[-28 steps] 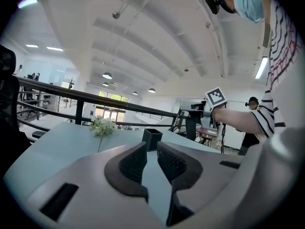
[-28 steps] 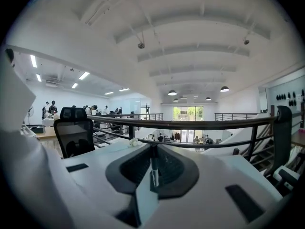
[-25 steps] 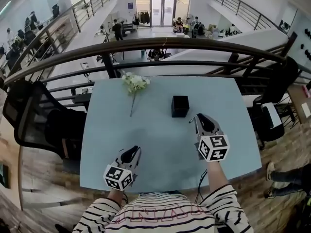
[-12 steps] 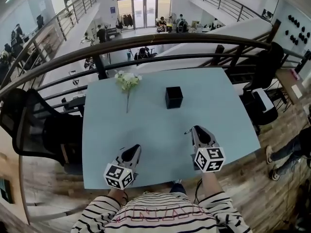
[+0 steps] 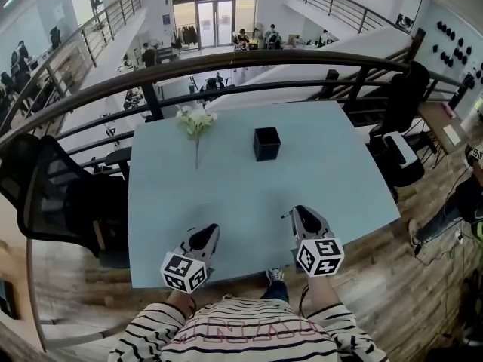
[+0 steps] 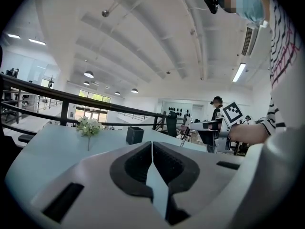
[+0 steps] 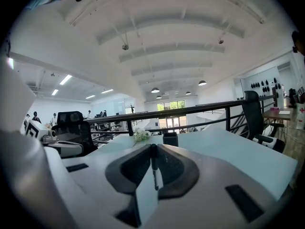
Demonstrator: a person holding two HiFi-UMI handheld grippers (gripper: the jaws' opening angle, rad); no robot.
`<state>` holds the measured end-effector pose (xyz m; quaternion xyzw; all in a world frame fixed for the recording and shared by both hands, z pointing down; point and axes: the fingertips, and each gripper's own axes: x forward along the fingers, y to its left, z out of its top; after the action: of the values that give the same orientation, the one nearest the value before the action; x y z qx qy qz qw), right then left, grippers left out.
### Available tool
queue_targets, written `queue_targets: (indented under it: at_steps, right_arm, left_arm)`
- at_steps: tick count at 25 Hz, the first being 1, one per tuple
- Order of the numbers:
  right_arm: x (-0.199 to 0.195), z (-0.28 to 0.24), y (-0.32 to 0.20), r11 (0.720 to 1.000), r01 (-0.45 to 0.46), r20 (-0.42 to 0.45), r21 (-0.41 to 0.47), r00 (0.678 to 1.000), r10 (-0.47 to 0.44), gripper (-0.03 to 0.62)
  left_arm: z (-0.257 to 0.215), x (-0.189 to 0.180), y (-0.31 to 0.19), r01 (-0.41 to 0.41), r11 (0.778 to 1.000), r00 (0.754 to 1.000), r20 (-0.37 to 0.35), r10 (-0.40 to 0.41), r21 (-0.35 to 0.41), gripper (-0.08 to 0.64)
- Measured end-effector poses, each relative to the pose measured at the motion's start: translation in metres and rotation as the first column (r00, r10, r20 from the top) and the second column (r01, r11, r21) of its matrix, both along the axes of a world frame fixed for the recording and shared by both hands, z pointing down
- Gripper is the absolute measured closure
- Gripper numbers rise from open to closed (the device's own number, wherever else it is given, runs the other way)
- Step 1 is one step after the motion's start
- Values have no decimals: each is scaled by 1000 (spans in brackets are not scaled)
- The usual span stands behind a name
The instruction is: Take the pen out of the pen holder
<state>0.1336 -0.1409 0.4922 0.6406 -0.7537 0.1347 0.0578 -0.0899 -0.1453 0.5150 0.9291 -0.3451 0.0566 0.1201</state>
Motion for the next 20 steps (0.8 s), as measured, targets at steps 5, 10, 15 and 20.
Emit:
queue_targets:
  at_steps: [5, 10, 15, 20]
  right_arm:
    - [-10, 10, 17, 1000, -13, 18, -11, 1000, 13, 534]
    - [-16, 20, 28, 999, -8, 21, -34, 1000, 9, 534]
    - [-22, 26, 32, 999, -4, 30, -47, 1000, 5, 534]
    - [-22, 27, 33, 999, -2, 33, -52, 999, 3, 534]
  left_arm:
    - [3, -3, 10, -16, 1000, 1000, -2, 16, -1, 529]
    - [7, -1, 20, -25, 1000, 1000, -2, 25, -14, 529]
    - [12, 0, 25, -32, 999, 999, 1, 32, -26, 529]
    - [12, 5, 24, -40, 999, 999, -1, 40, -30, 529]
